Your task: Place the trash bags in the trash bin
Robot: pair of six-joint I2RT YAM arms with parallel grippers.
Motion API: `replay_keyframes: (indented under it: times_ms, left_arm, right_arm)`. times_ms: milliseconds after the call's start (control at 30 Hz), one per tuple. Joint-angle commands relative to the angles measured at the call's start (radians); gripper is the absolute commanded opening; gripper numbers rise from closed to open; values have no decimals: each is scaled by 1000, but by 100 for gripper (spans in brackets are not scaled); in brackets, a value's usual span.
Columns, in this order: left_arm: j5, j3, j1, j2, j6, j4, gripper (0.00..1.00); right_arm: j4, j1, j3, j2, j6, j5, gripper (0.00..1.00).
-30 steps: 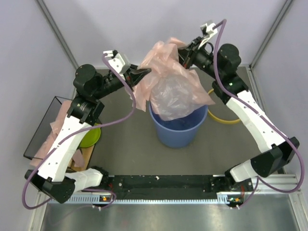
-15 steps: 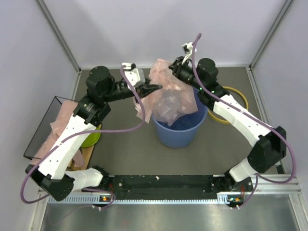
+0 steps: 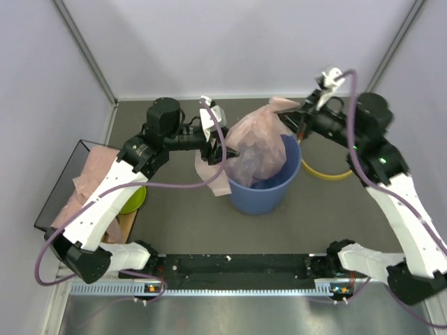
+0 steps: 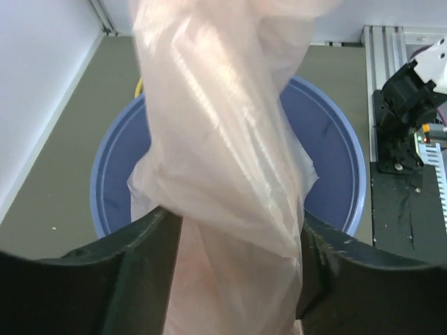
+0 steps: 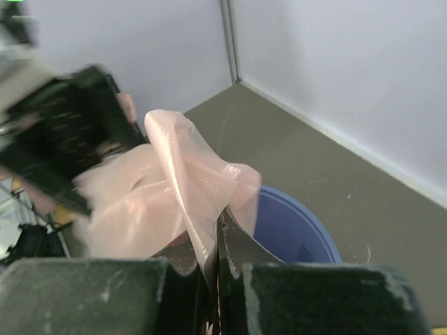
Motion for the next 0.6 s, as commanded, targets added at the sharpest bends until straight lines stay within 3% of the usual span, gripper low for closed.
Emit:
replay_keyframes:
  times_ms: [0,133,300,333,367,433,500,567]
  left_arm:
    - [8,102,15,-18,-8,-124,70]
    - [84,160,87,-54,-54,-201,79]
    - [153,213,115,-94,6,-360,84]
    - [170,218,115,-90,27,-403,92]
    - [155,201,113,-91,24,-403,93]
    - [97,171,113,-100,-35,-326,92]
    - [46,137,113,-96,-64,-291,85]
    - [90,120,101,-90,-22,-319,74]
  right_arm:
    - [-337,2,28,-113,-153,-14,0]
    - [-471,2,-24,-138,-194,-47,0]
    - [-549,-1,-26,-153,-245,12,0]
    - [-551,-3,-26,-154,-255,16,0]
    - [-551,-6,-27,-151,-259,14,0]
    - [-552,-23,-27,-156,-248,-7,0]
    - [-557,-27,-24,-173,-245,-23,0]
    - [-562,-34,-10,-205,-254,-8,0]
